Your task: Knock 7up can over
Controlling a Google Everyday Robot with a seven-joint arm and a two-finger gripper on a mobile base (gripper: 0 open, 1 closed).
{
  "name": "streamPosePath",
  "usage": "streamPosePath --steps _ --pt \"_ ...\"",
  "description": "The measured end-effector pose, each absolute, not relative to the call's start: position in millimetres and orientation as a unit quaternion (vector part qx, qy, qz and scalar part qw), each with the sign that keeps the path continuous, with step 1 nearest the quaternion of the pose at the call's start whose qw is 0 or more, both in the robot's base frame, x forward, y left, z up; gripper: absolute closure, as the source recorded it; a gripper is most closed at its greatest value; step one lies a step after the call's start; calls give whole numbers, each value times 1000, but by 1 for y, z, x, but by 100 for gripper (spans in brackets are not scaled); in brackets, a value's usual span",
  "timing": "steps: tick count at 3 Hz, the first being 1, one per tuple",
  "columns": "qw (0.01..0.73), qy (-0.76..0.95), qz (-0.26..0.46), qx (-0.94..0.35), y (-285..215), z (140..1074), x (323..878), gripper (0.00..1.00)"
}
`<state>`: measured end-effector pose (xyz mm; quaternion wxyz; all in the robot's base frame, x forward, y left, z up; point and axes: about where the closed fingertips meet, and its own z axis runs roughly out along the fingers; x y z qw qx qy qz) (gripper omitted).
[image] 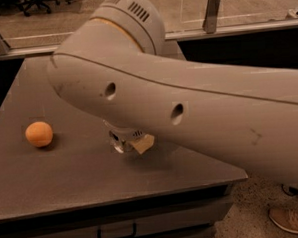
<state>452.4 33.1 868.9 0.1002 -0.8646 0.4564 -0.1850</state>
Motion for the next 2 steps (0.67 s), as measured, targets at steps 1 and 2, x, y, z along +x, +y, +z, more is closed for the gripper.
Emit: streamPosePath --steps 1,2 --pt "79 456 -205 -863 19 869 466 12" --pt "86 461 -199 -860 10 878 477 0"
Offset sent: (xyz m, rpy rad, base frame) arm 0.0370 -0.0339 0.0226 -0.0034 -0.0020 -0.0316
